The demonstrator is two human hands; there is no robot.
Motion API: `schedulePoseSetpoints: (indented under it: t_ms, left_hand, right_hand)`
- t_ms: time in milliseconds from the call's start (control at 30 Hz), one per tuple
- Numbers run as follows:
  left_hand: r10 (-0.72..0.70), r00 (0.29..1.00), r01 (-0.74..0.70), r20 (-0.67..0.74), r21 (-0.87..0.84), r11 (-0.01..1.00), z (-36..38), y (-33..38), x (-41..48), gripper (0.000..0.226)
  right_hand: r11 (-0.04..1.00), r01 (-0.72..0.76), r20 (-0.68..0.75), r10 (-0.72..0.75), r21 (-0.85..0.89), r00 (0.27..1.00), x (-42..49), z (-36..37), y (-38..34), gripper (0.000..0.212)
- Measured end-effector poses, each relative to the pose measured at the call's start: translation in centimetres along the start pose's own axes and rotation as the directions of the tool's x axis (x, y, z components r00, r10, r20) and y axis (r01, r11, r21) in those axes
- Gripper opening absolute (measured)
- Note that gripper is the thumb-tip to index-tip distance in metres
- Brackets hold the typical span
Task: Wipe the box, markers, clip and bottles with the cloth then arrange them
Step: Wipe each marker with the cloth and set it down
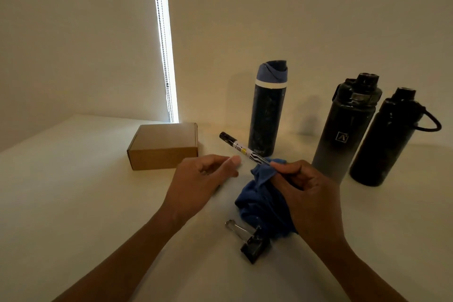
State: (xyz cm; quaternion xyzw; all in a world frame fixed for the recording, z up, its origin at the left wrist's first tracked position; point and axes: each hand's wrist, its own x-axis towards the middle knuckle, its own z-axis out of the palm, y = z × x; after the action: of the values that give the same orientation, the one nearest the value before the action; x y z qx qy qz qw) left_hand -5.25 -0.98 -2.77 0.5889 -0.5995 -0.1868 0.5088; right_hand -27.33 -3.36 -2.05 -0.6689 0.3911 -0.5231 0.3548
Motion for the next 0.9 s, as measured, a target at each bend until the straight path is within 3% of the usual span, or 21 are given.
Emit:
schedulePoseSetpoints:
  t_ms: [267, 433, 633, 767, 900]
  left_hand:
    - [-0.15, 0.989, 0.147, 0.019, -0.347, 0.926, 0.3, 0.3, -0.3, 0.026]
    - [-0.189, 0.981, 0.158, -0.038, -0.406, 0.9, 0.4, 0.2, -0.1, 0.025]
    - [-0.135, 0.986, 0.092, -0.1, -0.353, 0.931, -0.4, 0.0, 0.2, 0.024]
    - [-0.039, 0.994, 0.022, -0.098, -0.169, 0.985, -0.9, -0.5, 0.3, 0.024]
    - [0.14, 0.99, -0.139, -0.016, 0.05, 0.989, -0.7, -0.6, 0.2, 0.028]
  right_hand:
    - [0.997, 0.023, 0.165, -0.012, -0.069, 0.986, -0.7, 1.2, 0.0, 0.007]
    - [0.989, -0.14, 0.416, 0.151, -0.055, 0.897, -0.2, 2.1, 2.3, 0.022]
    - [0.997, 0.07, 0.099, -0.066, -0.039, 0.993, 0.1, 0.2, 0.1, 0.012]
    - [0.998, 0.04, 0.041, -0.038, -0.045, 0.998, 1.6, -0.6, 1.1, 0.03]
    - [0.984, 0.169, 0.012, -0.168, -0.06, 0.986, 2.1, -0.9, 1.0, 0.038]
